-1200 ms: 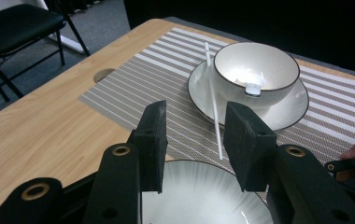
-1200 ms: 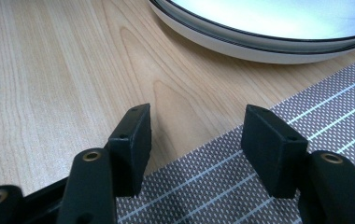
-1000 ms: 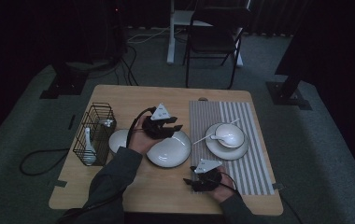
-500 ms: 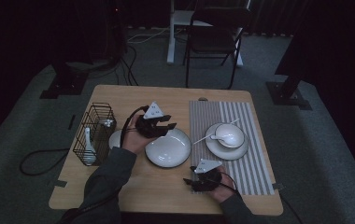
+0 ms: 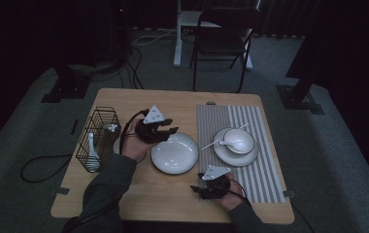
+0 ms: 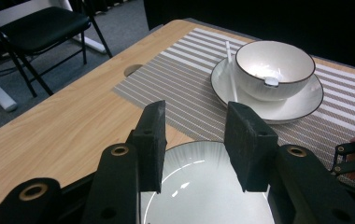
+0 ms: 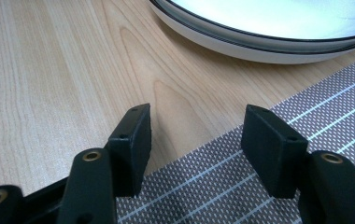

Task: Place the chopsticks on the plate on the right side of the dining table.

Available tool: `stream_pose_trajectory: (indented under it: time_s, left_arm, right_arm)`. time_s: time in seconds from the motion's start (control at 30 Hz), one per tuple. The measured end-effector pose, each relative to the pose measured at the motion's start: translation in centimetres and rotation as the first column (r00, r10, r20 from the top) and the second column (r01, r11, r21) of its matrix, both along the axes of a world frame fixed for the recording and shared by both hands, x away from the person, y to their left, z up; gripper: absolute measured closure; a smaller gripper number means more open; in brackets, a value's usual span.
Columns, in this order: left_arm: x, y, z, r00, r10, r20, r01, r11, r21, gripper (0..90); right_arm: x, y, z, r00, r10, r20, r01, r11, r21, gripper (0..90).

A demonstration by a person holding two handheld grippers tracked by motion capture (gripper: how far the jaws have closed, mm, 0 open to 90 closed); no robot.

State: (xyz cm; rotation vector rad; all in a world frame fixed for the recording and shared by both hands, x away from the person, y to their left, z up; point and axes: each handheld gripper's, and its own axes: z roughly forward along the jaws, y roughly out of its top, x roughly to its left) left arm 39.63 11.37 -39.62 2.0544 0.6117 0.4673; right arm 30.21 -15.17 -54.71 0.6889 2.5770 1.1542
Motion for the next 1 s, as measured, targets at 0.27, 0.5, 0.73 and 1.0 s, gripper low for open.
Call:
stream_pose_trajectory:
  time_s: [0.27,0.5,0.73,1.0]
  left_arm:
    - [-0.5,1.3,0.8,0.9996,0.024,0.014,-0.024,0.9997,-0.003,59.5]
    - [-0.8,2.4,1.4,0.9989,0.043,0.021,-0.043,0.9991,-0.005,59.3]
    - [-1.2,3.4,1.9,0.9976,0.065,0.026,-0.064,0.9979,-0.008,59.2]
    - [-1.5,4.5,2.5,0.9964,0.079,0.032,-0.078,0.9968,-0.016,59.0]
  right_arm:
    - [0.0,0.0,0.0,1.0000,0.001,0.002,-0.001,1.000,-0.001,42.5]
    - [0.0,0.0,0.0,1.0000,0.000,0.002,0.000,1.000,-0.001,42.5]
    - [0.0,0.0,0.0,1.0000,0.000,0.002,0.000,1.000,-0.001,42.5]
    - [0.0,0.0,0.0,1.0000,0.000,0.001,0.000,1.000,-0.001,42.5]
